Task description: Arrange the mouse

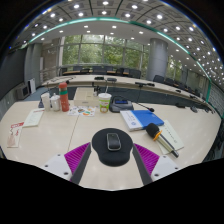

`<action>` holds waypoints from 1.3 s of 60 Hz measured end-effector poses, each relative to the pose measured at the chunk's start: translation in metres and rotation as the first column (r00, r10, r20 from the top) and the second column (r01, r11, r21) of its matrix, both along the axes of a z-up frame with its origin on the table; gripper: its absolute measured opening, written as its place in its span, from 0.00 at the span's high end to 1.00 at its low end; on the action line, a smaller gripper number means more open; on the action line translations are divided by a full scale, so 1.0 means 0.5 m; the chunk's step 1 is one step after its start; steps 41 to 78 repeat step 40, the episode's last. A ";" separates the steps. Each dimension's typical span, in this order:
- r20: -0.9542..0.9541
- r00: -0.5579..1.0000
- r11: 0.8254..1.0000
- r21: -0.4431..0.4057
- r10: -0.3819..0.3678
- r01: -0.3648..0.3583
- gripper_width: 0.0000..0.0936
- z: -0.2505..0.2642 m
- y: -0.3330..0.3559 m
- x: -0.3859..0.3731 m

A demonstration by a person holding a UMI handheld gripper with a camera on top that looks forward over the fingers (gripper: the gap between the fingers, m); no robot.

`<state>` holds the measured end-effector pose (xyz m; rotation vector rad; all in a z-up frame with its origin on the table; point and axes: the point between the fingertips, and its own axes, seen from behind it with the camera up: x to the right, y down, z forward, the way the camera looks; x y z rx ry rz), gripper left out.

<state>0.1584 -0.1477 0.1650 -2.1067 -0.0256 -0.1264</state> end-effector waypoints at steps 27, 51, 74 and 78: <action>0.011 1.000 0.999 0.034 -0.005 0.004 0.09 0.109 -0.335 -0.043; 0.051 0.999 0.998 0.068 0.009 -0.012 0.09 0.134 -0.363 -0.038; 0.051 0.999 0.998 0.068 0.009 -0.012 0.09 0.134 -0.363 -0.038; 0.051 0.999 0.998 0.068 0.009 -0.012 0.09 0.134 -0.363 -0.038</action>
